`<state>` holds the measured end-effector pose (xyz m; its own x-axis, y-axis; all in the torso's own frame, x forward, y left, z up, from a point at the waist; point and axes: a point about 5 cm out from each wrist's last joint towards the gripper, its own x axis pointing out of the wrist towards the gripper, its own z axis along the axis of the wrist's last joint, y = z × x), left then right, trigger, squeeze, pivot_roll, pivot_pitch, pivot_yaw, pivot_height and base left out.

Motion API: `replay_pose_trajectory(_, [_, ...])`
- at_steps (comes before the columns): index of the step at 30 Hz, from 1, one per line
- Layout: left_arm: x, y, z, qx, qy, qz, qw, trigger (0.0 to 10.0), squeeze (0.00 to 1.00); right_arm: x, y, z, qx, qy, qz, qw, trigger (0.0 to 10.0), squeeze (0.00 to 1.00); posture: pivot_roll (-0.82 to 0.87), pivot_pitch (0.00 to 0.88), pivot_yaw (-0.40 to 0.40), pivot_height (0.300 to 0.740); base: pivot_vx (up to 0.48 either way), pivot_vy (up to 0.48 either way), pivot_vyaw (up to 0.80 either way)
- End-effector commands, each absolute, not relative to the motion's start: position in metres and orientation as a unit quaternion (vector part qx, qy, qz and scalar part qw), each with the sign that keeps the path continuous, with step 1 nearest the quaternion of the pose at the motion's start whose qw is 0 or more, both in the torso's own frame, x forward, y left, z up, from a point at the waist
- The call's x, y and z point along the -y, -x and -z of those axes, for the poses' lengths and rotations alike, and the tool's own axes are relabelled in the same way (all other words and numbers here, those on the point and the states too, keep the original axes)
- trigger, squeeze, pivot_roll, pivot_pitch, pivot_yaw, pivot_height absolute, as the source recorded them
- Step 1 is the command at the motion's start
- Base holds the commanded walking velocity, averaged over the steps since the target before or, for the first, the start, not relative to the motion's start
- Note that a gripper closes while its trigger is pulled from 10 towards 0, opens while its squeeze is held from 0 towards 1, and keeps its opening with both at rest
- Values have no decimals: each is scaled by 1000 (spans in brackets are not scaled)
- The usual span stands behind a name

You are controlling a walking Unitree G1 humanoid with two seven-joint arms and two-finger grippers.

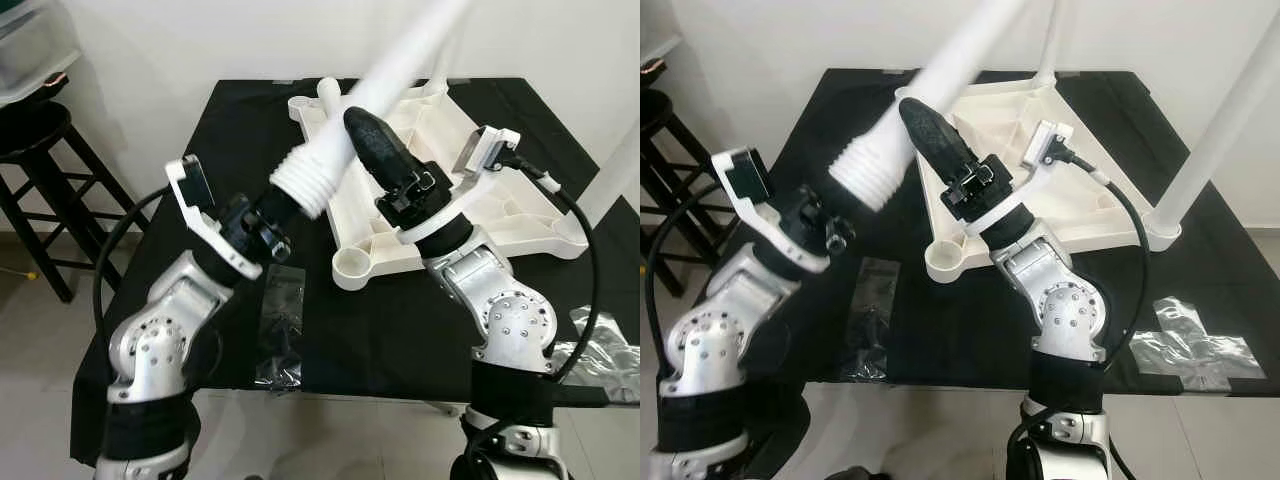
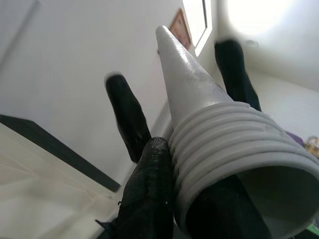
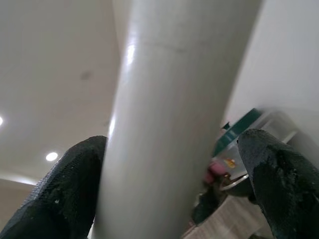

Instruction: Building children table

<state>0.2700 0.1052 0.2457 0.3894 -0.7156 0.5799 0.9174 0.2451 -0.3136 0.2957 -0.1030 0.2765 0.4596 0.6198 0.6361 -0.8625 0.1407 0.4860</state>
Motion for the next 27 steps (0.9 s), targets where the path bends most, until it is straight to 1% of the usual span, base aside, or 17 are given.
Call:
replay_pose_trajectory(1, [-98,-258,-249,165,301,575,743,0,0,98,-289,-285,147,-427,-527,720,10000,0,51,90,-5,740,0,0,0])
replay_pose_trajectory(3, [-97,-256,-246,158,295,583,740,0,0,98,-286,-287,146,-434,-541,706,10000,0,48,90,-4,740,0,0,0])
replay_pose_trajectory(4, [-97,-256,-246,158,295,583,740,0,0,98,-286,-287,146,-434,-541,706,10000,0,48,90,-4,740,0,0,0])
replay_pose_trajectory(5, [-96,-252,-244,152,289,596,734,0,0,98,-284,-287,143,-447,-547,693,10000,0,50,90,-5,740,0,0,0])
replay_pose_trajectory(6, [-96,-252,-244,152,289,596,734,0,0,98,-284,-287,143,-447,-547,693,10000,0,50,90,-5,740,0,0,0])
replay_pose_trajectory(8, [-95,-250,-244,148,288,603,729,0,0,99,-282,-288,142,-453,-557,681,10000,0,50,90,-5,740,0,0,0])
replay_pose_trajectory(9, [-95,-250,-244,148,288,603,729,0,0,99,-282,-288,142,-453,-557,681,10000,0,50,90,-5,740,0,0,0])
replay_pose_trajectory(10, [-94,-249,-244,147,288,607,726,0,0,98,-280,-287,142,-452,-564,676,980,0,50,90,-5,740,0,0,0])
replay_pose_trajectory(12, [-93,-247,-243,144,287,613,722,0,0,98,-277,-287,141,-452,-574,669,0,0,50,90,-5,740,0,0,0])
replay_pose_trajectory(15, [-93,-246,-242,142,284,617,720,0,0,99,-275,-288,141,-452,-579,664,0,0,49,91,-5,740,0,0,0])
replay_pose_trajectory(16, [-95,-245,-240,139,282,619,719,0,0,100,-271,-288,140,-449,-592,655,0,0,49,91,-5,740,0,0,0])
replay_pose_trajectory(20, [-96,-245,-238,136,280,619,721,0,0,101,-266,-287,134,-444,-608,644,0,0,49,91,-5,740,0,0,0])
replay_pose_trajectory(23, [-96,-245,-237,135,279,619,722,0,0,100,-263,-286,130,-442,-617,638,0,0,46,91,-5,740,0,0,0])
replay_pose_trajectory(27, [-96,-247,-235,132,281,613,727,0,0,99,-262,-285,126,-441,-618,639,0,0,47,90,-4,740,0,0,0])
